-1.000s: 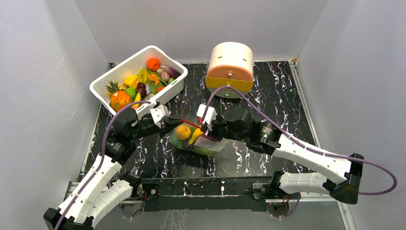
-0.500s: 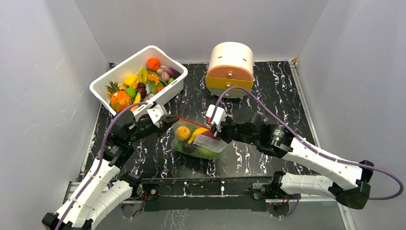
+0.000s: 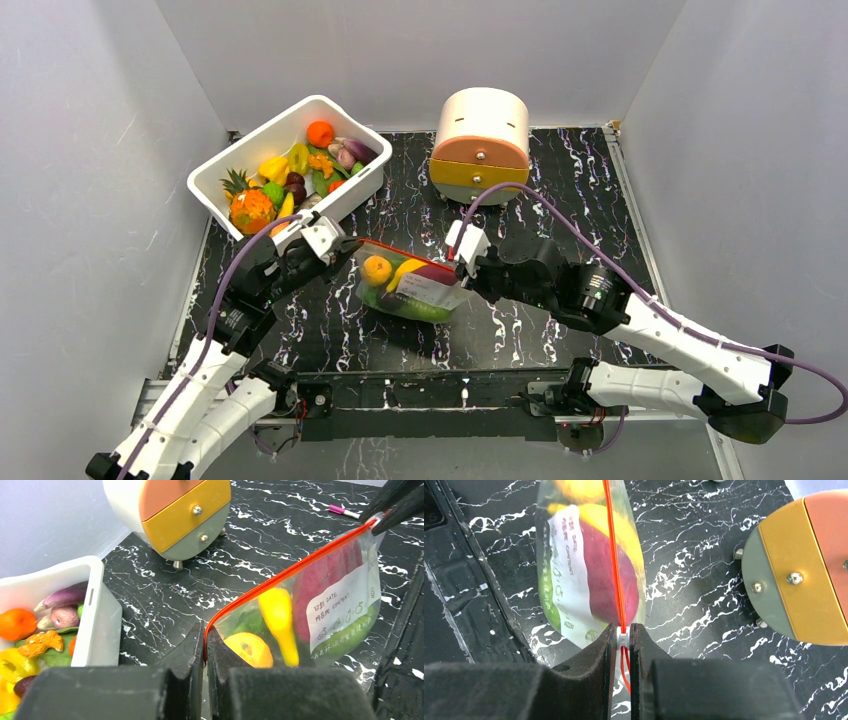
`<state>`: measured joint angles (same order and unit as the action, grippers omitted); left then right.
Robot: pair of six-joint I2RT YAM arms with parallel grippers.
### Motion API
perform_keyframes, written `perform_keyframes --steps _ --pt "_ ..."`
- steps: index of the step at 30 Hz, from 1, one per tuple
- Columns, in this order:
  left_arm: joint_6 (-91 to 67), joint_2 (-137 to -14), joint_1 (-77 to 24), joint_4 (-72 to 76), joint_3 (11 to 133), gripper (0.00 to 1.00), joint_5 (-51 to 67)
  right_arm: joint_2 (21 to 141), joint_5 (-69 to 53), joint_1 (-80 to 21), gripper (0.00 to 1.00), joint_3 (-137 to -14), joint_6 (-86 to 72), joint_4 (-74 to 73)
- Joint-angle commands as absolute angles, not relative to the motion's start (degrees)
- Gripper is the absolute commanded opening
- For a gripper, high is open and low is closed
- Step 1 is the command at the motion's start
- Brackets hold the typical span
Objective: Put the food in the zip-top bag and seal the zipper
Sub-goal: Zip the zipper food storage bag at the center of the board.
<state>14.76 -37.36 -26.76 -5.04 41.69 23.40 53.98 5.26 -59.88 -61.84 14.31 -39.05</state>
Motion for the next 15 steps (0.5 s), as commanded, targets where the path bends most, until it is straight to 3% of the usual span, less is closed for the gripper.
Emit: perform_keyframes --steps 1,15 --pt "15.79 -35.2 -25.93 -3.83 44.25 0.0 16.05 52.05 9.63 -59.44 0.0 -64.42 13.01 -43.19" --pt "12.23 -36.91 -25.93 -10.63 47.53 0.0 8.37 50.74 20.99 -59.41 0.0 -69.67 9.06 -53.53"
